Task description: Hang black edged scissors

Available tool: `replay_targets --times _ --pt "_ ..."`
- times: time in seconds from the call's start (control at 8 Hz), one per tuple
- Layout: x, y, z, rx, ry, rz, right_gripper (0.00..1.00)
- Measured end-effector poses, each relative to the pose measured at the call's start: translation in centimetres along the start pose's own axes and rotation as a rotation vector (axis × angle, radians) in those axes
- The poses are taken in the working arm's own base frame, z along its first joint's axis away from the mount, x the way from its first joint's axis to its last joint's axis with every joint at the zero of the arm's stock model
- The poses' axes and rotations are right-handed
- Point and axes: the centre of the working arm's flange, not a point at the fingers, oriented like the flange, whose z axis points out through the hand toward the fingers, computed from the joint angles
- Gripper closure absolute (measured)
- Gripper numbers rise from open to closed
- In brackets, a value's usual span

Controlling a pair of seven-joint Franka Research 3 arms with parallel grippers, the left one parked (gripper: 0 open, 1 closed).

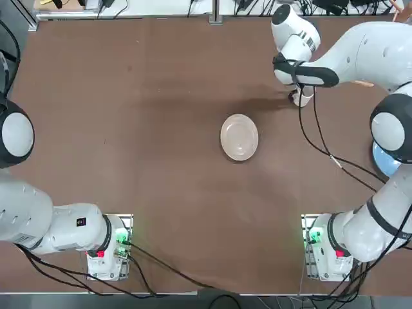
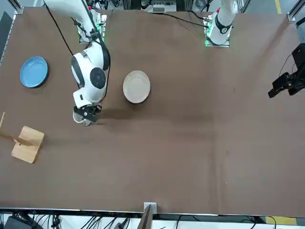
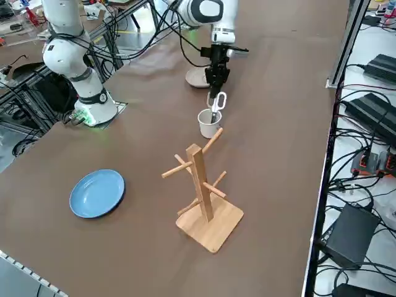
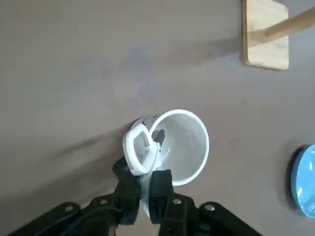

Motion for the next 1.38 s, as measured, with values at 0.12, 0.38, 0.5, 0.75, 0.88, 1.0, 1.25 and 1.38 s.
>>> replay_targets --times 0.12,0.38,0.5,0.75,0.88,1.0,1.25,1.38 --pt "0.7 0.5 -1.2 -0.014 0.000 0.016 0.86" --pt "1.6 2.4 -3.6 -0.058 -0.018 0.017 0.86" --pt "1.8 3.3 -4.8 -0.056 -0.026 0.009 0.86" --pt "2.5 5.3 -8.1 0.028 -0.054 0.006 0.86" --pt "3.4 6.9 -9.8 0.082 -0.070 0.011 0.86" --pt "4.8 9.0 -10.9 0.134 -0.090 0.011 0.86" --pt "7.9 15.2 -11.1 0.232 -0.125 -0.023 0.86" --pt "9.1 18.4 -10.3 0.271 -0.145 -0.021 0.86"
